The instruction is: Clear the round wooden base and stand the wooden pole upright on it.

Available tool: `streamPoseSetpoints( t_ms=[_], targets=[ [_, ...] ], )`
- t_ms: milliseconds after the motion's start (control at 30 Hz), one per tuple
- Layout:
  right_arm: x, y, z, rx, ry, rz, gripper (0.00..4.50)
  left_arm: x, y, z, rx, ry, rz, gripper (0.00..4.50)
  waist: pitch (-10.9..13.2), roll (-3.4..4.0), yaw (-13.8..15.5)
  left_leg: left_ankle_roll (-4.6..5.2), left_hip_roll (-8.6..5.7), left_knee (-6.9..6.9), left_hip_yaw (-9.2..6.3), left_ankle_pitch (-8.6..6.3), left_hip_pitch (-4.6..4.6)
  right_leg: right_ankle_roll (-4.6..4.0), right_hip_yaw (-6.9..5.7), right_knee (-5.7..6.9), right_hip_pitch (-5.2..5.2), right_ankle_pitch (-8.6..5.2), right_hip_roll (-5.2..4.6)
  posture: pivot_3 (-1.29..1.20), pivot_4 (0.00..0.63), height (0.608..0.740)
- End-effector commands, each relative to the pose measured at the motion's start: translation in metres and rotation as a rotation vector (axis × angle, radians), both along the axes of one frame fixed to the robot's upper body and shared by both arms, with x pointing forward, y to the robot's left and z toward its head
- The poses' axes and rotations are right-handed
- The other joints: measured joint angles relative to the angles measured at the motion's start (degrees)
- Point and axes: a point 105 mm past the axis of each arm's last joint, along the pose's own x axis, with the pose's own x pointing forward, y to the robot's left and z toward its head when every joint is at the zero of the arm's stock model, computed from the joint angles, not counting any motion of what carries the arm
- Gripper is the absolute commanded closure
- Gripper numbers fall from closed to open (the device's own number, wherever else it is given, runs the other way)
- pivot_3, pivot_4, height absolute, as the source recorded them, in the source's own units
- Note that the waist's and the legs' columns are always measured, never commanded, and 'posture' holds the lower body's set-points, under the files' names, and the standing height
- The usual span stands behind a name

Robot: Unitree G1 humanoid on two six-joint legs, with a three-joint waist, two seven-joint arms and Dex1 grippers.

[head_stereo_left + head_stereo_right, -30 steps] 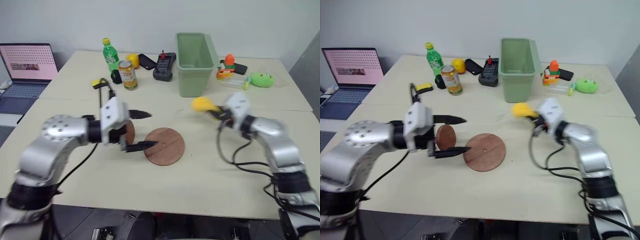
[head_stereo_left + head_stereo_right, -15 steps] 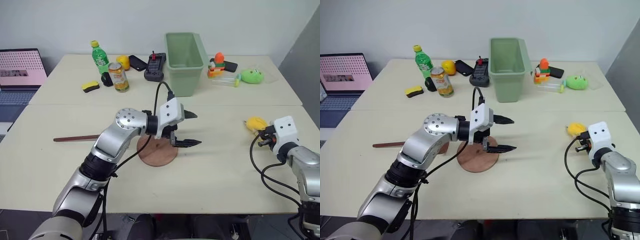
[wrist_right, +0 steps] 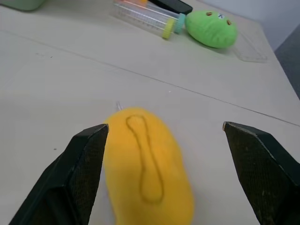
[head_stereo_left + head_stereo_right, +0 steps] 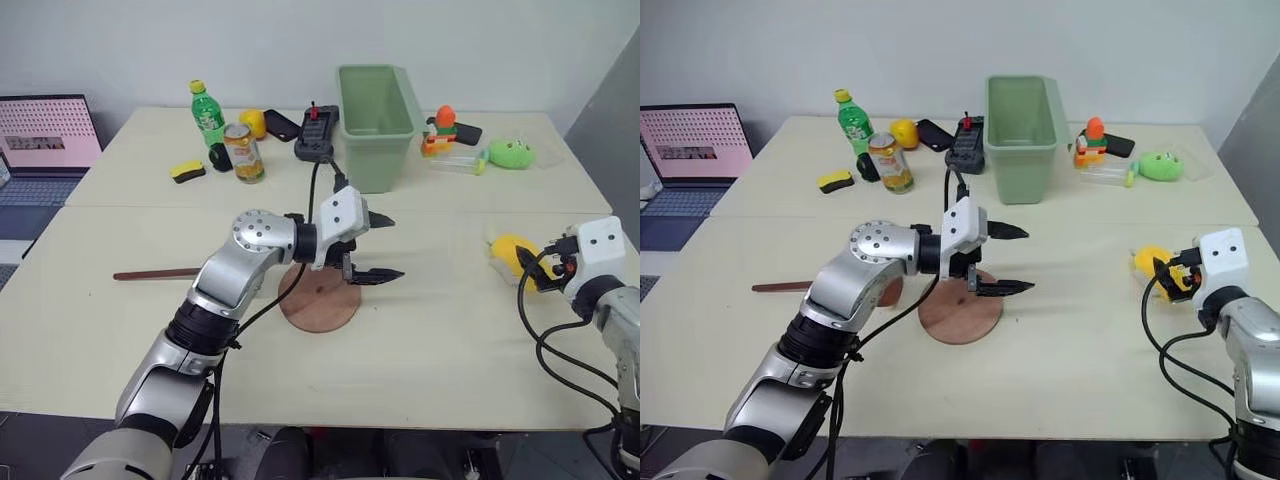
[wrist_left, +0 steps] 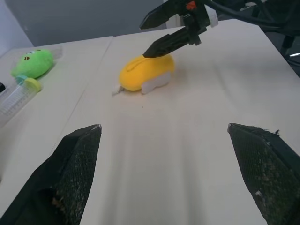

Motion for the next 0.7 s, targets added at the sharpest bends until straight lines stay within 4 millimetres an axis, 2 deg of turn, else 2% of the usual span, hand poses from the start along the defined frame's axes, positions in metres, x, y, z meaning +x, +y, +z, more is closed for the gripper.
streamPoseSetpoints(
  t_ms=[33, 100, 200, 300, 400, 500, 633, 700],
  targets=[
    [-0.006, 0.022, 0.026, -0.021, -0.067, 0.143, 0.44, -0.001, 0.007, 0.037, -0.099, -0.082, 0.008, 0.0, 0.0, 0.0, -0.02, 0.0, 0.0, 0.0, 0.0, 0.0, 0.0, 0.0, 0.0, 0.0, 0.0, 0.0, 0.0, 0.0, 0.15, 0.74],
    [-0.01, 0.039, 0.034, -0.05, -0.074, 0.259, 0.44, 0.0, 0.018, 0.051, -0.141, -0.112, 0.03, 0.0, 0.02, 0.02, -0.05, 0.0, 0.0, 0.0, 0.0, 0.0, 0.0, 0.0, 0.0, 0.0, -0.01, 0.0, 0.0, 0.0, 0.15, 0.74],
    [-0.021, 0.076, 0.045, -0.061, -0.065, 0.495, 0.44, 0.005, 0.052, 0.071, -0.141, -0.109, 0.115, 0.0, 0.08, 0.01, -0.4, 0.0, 0.03, 0.0, 0.0, 0.0, 0.01, 0.0, 0.01, 0.0, -0.02, 0.0, 0.02, 0.0, 0.15, 0.74],
    [-0.033, 0.108, 0.054, -0.045, -0.063, 0.701, 0.44, 0.002, 0.086, 0.074, -0.047, -0.136, 0.173, 0.0, 0.09, 0.01, -0.63, 0.01, 0.12, -0.04, -0.08, -0.01, 0.06, 0.01, -0.07, -0.02, 0.03, 0.0, 0.09, 0.0, 0.15, 0.74],
    [-0.049, 0.147, 0.061, -0.012, -0.055, 0.921, 0.44, -0.006, 0.138, 0.064, 0.157, -0.171, 0.274, 0.0, 0.13, 0.07, -1.26, 0.01, 0.18, -0.05, -0.03, -0.01, 0.07, 0.01, -0.01, -0.04, -0.01, -0.01, 0.08, 0.0, 0.15, 0.74],
    [-0.059, 0.176, 0.068, 0.014, -0.052, 1.075, 0.44, -0.013, 0.2, 0.045, 0.407, -0.11, 0.429, 0.0, 0.23, -0.03, -1.41, 0.01, 0.58, -0.04, -0.11, -0.01, 0.03, 0.01, -0.17, -0.06, 0.01, -0.01, 0.08, 0.0, 0.15, 0.74],
    [-0.065, 0.192, 0.069, 0.03, -0.026, 1.17, 0.44, -0.029, 0.24, 0.026, 0.622, -0.073, 0.461, 0.0, 0.32, -0.07, -0.61, 0.02, 0.59, -0.09, -0.13, -0.01, 0.02, -0.01, -0.2, -0.08, -0.01, -0.02, 0.08, 0.0, 0.15, 0.74],
    [-0.068, 0.199, 0.066, 0.027, 0.0, 1.217, 0.44, -0.033, 0.254, 0.015, 0.712, -0.048, 0.462, 0.0, 0.35, -0.09, 0.15, 0.02, 0.53, -0.07, -0.1, -0.02, 0.0, -0.01, -0.21, -0.13, 0.0, -0.02, 0.05, 0.0, 0.15, 0.74]
  ],
)
